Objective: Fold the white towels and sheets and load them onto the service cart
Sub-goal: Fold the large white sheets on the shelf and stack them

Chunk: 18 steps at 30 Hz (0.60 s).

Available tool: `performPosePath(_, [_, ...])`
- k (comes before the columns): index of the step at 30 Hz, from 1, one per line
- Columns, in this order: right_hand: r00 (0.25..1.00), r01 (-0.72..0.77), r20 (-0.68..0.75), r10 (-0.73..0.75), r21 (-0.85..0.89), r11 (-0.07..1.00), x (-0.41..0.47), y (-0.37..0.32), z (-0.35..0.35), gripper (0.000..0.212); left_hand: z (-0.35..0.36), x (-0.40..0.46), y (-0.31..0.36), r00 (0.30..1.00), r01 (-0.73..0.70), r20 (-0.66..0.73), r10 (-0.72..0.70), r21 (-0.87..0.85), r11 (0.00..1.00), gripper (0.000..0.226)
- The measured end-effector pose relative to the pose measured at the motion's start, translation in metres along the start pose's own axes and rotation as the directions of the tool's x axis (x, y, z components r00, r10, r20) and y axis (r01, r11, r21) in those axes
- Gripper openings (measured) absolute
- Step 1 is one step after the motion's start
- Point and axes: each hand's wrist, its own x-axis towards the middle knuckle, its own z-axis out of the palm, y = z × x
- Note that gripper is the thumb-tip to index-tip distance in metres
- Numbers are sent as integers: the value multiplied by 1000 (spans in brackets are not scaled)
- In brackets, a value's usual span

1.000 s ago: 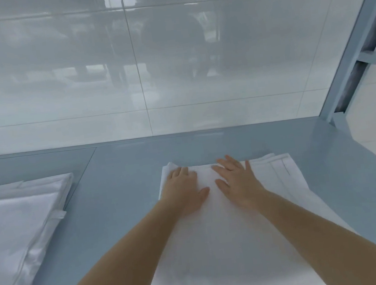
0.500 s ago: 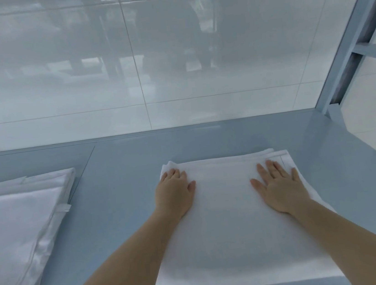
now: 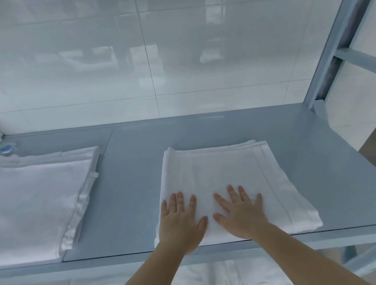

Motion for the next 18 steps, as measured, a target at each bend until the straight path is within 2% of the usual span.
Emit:
performPosePath(4, [1000, -9, 18, 9, 8, 1000, -14, -19, 2, 65, -2, -21, 1, 997, 73, 19, -73, 5, 997, 69])
performPosePath(8, [990, -106, -87, 111, 54, 993, -22, -58, 11, 59, -12, -21, -4, 992, 30, -124, -17, 107, 994, 44])
performPosePath(13, [969, -172, -175, 174, 28, 985, -23, -71, 30, 60, 10, -24, -13, 993, 12, -114, -17, -47, 999, 58])
performPosePath(18, [972, -115, -203, 115, 12, 993, -22, -56, 37, 60, 15, -17, -15, 998, 13, -56, -17, -70, 997, 66])
